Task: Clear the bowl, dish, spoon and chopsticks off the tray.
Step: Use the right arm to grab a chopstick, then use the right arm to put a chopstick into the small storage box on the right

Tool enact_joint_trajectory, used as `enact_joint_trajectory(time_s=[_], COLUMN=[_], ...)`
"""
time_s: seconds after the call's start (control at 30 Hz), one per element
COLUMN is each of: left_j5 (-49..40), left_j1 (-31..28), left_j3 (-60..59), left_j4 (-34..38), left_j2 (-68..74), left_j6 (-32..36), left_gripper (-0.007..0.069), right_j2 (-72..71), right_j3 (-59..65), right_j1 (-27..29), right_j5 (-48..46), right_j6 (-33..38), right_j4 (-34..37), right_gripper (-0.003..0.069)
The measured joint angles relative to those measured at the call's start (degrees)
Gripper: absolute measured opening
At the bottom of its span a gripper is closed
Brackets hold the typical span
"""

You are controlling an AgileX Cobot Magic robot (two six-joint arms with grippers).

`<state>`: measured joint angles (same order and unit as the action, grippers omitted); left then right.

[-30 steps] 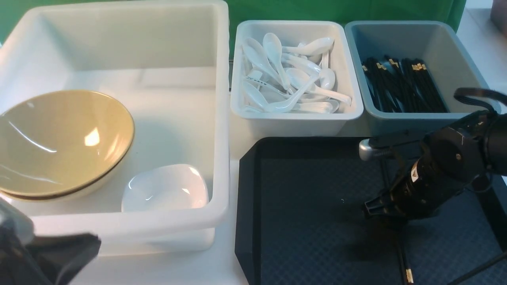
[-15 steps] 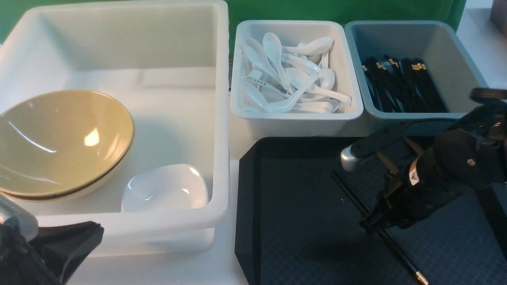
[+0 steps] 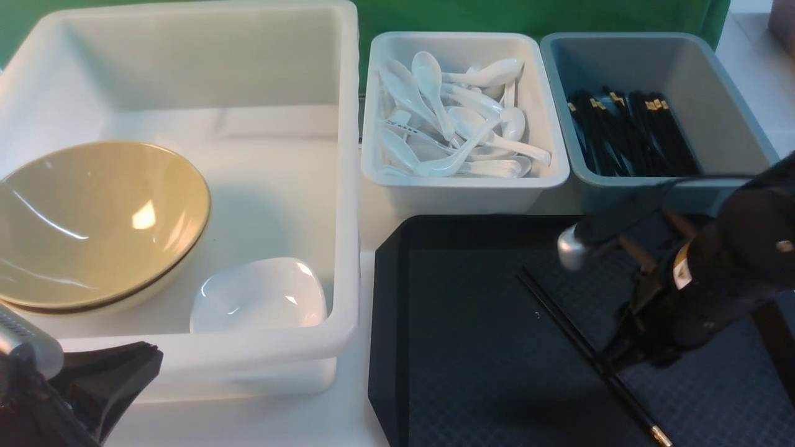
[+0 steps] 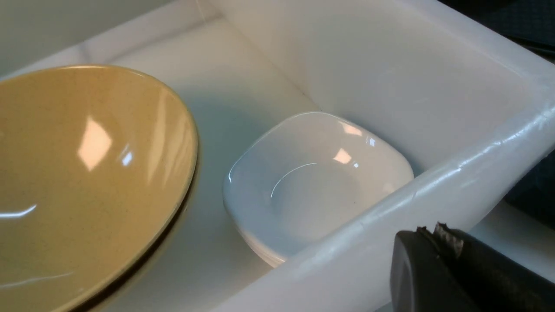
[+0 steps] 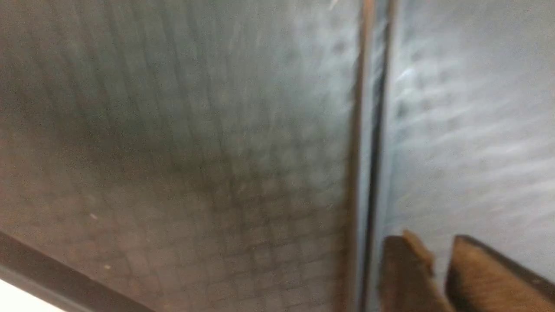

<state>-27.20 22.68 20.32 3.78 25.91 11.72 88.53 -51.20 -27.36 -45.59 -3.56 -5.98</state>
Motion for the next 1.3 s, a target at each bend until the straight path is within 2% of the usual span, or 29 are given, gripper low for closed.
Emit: enact_joint_trajectory(time_s=[0.1,0.2,0.27,0.4,0.43,0.53,0.67,0.73,1.07,1.17,1.23,1.27,1.3], left_j5=[0.00,0.00,0.00,0.00,0.00,0.00,0.02,0.02,0.07,0.07,0.31,0.32,0.44], left_j1=[0.00,0.00,0.00,-0.01,-0.01,-0.01,-0.01,-0.01,-0.01,-0.01,-0.01,-0.01,-0.01], left_j3=[0.00,0.00,0.00,0.00,0.00,0.00,0.00,0.00,0.00,0.00,0.00,0.00,0.00], left_j4=[0.00,0.00,0.00,0.00,0.00,0.00,0.00,0.00,0.00,-0.07,-0.28,-0.28,-0.36], left_j2=[0.00,0.00,0.00,0.00,0.00,0.00,0.00,0.00,0.00,0.00,0.00,0.00,0.00], left_j6=[0.00,0.00,0.00,0.00,0.00,0.00,0.00,0.00,0.00,0.00,0.00,0.00,0.00], left_gripper=[-0.0008,-0.0008,-0.0008,-0.0008,-0.0008,-0.0008,-0.0008,-0.0008,-0.0008,-0.0008,-0.0008,-0.0008,-0.0008], right_j2=[3.92,6.80,8.41,9.20,9.24,9.24,8.23,5.92,-12.02,-16.95,-17.79,-17.79,-16.94], right_j3=[0.06,0.06,0.06,-0.34,-0.34,-0.34,-0.34,-0.28,-0.16,0.24,0.24,0.18,-0.29], right_j1=[0.00,0.00,0.00,0.00,0.00,0.00,-0.06,-0.57,-3.42,-1.94,1.74,2.19,5.72], right_j5=[-0.39,0.17,0.73,0.78,1.19,1.95,3.46,4.53,3.83,9.91,21.97,23.30,32.54], right_j6=[0.00,0.00,0.00,0.16,0.22,0.32,0.46,1.09,4.71,2.28,-2.39,-2.83,-5.77], right_j4=[0.22,0.22,0.34,1.21,1.74,1.94,1.43,0.98,-0.99,-8.79,-15.94,-15.94,-19.10], right_gripper=[0.0335,0.0386,0.0386,0.0311,0.0238,0.0132,0.0117,0.0080,0.0078,0.0078,0.0078,0.0078,0.0078])
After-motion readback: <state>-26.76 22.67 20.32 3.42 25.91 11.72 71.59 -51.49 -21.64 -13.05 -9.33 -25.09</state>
